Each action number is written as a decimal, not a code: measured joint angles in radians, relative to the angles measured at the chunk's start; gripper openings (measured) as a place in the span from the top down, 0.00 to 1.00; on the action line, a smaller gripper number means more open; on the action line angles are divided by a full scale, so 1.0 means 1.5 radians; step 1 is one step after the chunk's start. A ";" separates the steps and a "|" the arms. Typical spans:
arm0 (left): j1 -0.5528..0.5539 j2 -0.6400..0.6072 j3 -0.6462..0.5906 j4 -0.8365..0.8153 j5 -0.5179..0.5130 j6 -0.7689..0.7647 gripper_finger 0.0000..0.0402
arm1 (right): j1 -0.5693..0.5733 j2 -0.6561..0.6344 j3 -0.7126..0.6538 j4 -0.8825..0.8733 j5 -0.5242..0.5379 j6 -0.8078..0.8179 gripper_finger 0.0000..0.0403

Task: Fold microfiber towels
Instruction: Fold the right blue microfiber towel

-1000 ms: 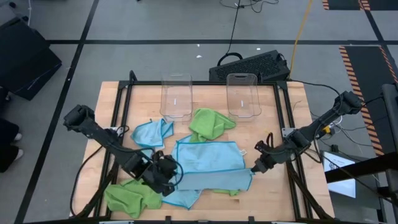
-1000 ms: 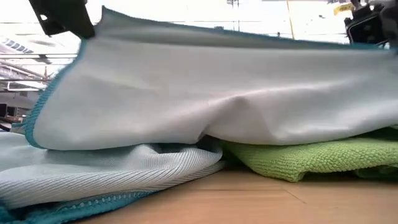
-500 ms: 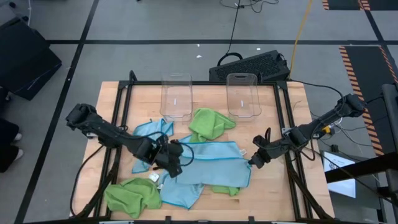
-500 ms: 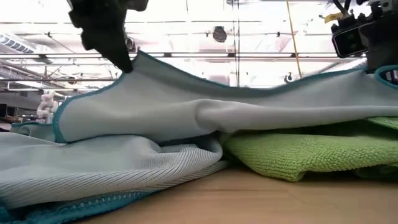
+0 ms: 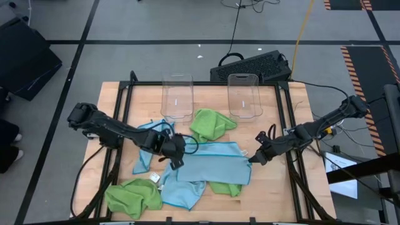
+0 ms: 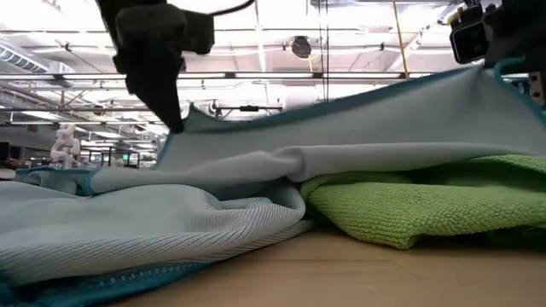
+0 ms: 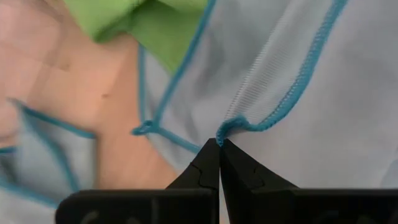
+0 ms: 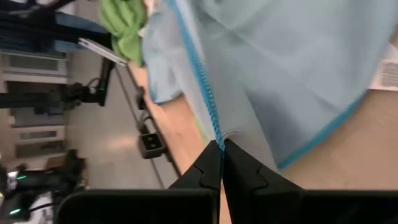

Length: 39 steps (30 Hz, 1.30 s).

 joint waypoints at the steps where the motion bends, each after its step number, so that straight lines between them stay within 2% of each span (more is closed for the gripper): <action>1: 0.001 0.000 -0.010 0.014 0.009 0.000 0.99 | 0.000 -0.003 0.000 0.006 0.000 0.000 1.00; 14: 0.011 0.000 -0.051 0.052 0.014 -0.015 0.99 | -0.015 -0.007 0.000 -0.011 0.002 -0.005 1.00; 21: 0.011 0.000 -0.046 0.064 0.082 -0.049 0.99 | -0.032 -0.007 0.000 -0.011 -0.003 -0.028 1.00; 28: 0.006 -0.012 -0.046 0.065 0.109 -0.076 0.99 | -0.035 -0.007 0.000 -0.011 -0.005 -0.030 1.00; 33: 0.002 -0.054 -0.045 0.059 0.100 -0.094 0.99 | -0.035 -0.007 0.000 -0.012 -0.005 -0.035 1.00; 39: -0.003 -0.073 -0.045 0.005 0.046 -0.093 0.99 | -0.045 -0.007 0.000 -0.020 -0.001 -0.058 1.00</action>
